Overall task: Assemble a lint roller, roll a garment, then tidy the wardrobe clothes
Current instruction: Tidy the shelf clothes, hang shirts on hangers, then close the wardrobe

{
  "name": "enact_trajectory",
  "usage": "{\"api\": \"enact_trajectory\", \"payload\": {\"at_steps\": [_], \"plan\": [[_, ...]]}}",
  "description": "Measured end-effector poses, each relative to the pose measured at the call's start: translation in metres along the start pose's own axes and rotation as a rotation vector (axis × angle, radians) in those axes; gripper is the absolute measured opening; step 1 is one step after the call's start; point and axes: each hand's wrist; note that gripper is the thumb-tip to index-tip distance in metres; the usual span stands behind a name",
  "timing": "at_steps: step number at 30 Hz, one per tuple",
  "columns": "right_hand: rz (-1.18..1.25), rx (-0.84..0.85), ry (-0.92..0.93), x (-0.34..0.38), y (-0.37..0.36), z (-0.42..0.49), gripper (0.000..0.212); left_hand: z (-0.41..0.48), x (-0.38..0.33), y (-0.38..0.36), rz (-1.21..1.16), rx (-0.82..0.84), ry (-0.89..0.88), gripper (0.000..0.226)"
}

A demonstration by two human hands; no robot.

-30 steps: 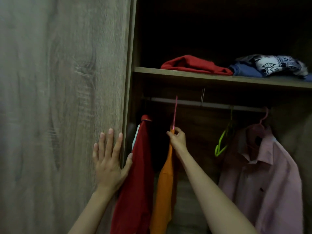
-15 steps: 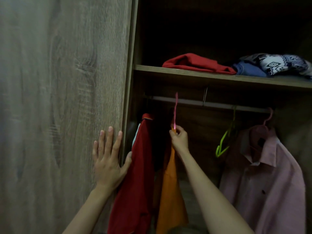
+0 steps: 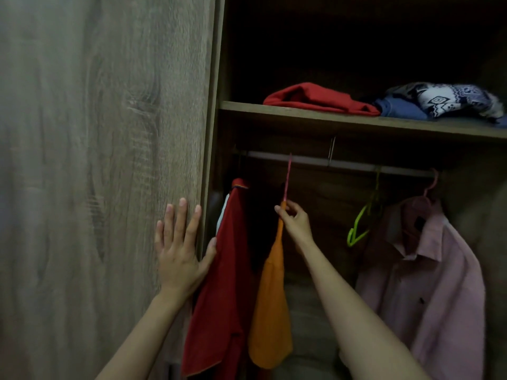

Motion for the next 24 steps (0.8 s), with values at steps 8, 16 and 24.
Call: {"api": "enact_trajectory", "payload": {"at_steps": [8,16,24], "plan": [[-0.097,-0.09,0.418,0.03,0.021,-0.075,0.046,0.008,-0.012,0.02,-0.142,0.068,0.024,0.069],[-0.492,-0.333,0.975,0.182,0.051,-0.042,0.042,0.133,-0.083,0.048,-0.454,-0.014,-0.145,0.06],[-1.034,-0.245,0.532,0.237,0.083,0.023,0.073,0.259,-0.113,0.017,-0.3,0.308,-0.054,0.062]]}}
Point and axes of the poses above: each hand's wrist, its own z-axis towards the middle knuckle, its own y-axis out of the back of the hand, x = y × z, and after that the axes turned 6 degrees about z, right-handed
